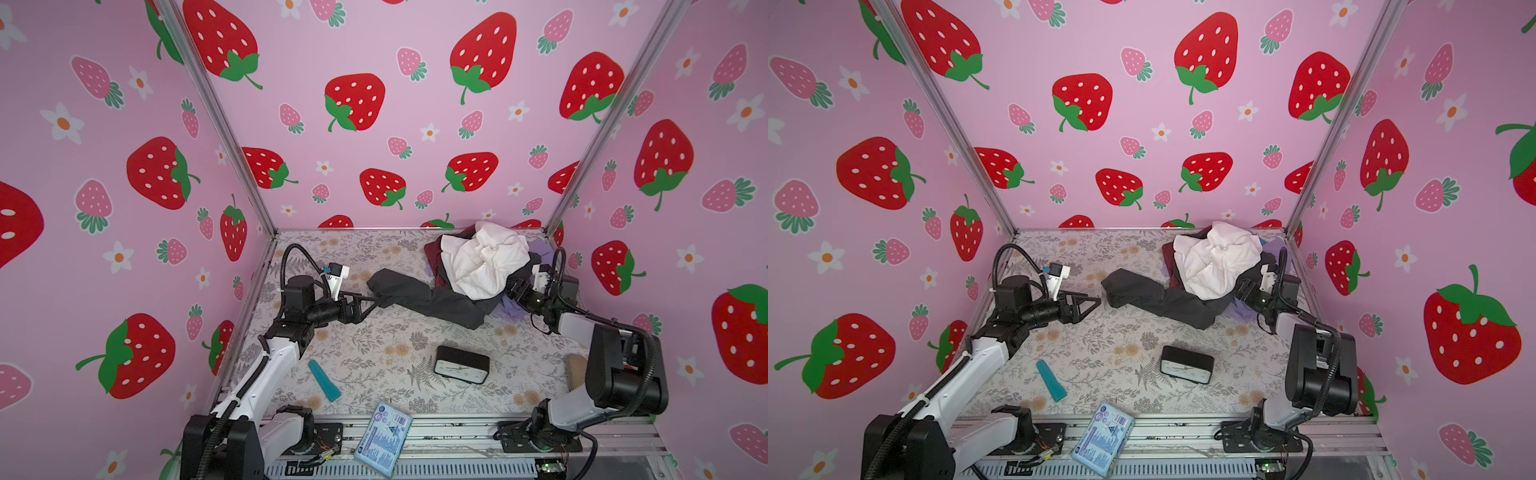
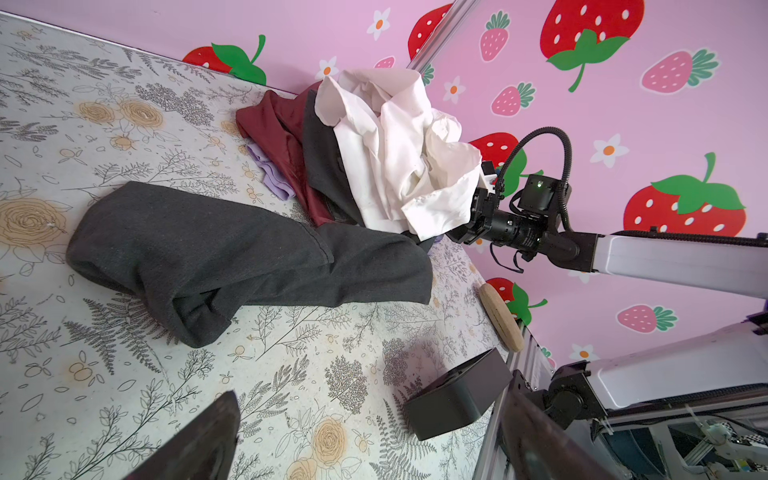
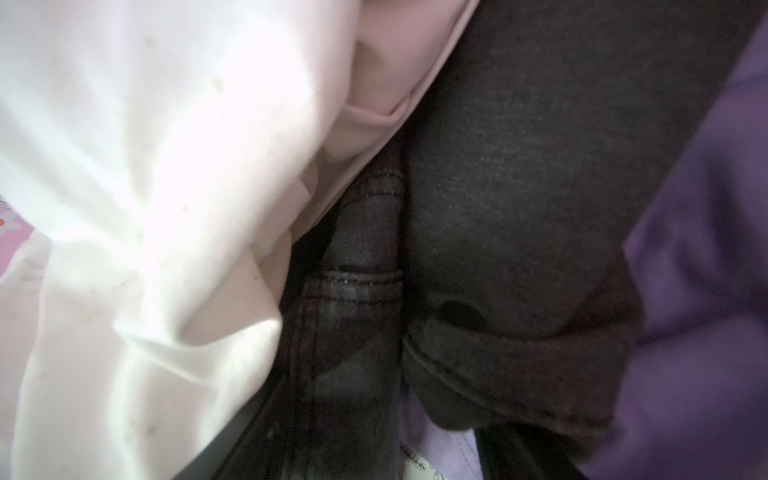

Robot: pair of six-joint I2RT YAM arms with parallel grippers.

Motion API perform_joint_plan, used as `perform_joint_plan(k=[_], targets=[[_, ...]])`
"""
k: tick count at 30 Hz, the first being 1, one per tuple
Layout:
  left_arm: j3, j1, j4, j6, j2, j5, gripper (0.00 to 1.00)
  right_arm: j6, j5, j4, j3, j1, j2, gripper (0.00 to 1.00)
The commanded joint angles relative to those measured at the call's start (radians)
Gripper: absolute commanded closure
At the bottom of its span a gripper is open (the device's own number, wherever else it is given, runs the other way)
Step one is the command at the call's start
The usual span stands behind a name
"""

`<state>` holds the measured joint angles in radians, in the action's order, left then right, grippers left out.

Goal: Pick out a specific cloth from the pile
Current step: 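Grasp the dark denim fabric beside the white shirt with the right gripper, then lift the dark denim jeans up out of the pile with the right gripper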

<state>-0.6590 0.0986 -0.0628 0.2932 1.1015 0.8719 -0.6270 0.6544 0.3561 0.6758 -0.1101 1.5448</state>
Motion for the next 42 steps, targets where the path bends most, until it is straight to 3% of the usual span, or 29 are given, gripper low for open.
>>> perform_joint_plan(k=[1,11,15,20,24,27,33,42], targets=[[-0.021,0.005,-0.013,0.000,0.001,0.008,0.01,-0.012,0.032,0.050,0.015,0.024,0.006,0.27],[-0.029,0.006,0.006,-0.014,0.004,0.006,0.01,-0.040,0.048,0.138,0.079,0.048,0.135,0.21],[-0.036,0.005,0.020,-0.019,0.003,0.004,0.01,-0.061,0.055,0.179,0.105,0.062,0.162,0.23],[-0.042,0.005,0.027,-0.023,0.003,0.003,0.01,-0.067,0.042,0.172,0.114,0.077,0.145,0.53],[-0.045,0.005,0.032,-0.027,0.004,0.004,0.01,-0.038,0.007,0.119,0.107,0.078,0.085,0.67],[-0.045,0.006,0.034,-0.028,0.003,0.004,0.01,-0.018,-0.022,0.074,0.112,0.078,0.035,0.97],[-0.039,0.005,0.034,-0.030,-0.013,0.003,0.01,0.001,-0.054,-0.013,0.174,0.078,-0.068,1.00],[-0.030,0.005,0.028,-0.024,-0.036,0.002,0.01,0.039,-0.202,-0.169,0.296,0.075,-0.214,1.00]])
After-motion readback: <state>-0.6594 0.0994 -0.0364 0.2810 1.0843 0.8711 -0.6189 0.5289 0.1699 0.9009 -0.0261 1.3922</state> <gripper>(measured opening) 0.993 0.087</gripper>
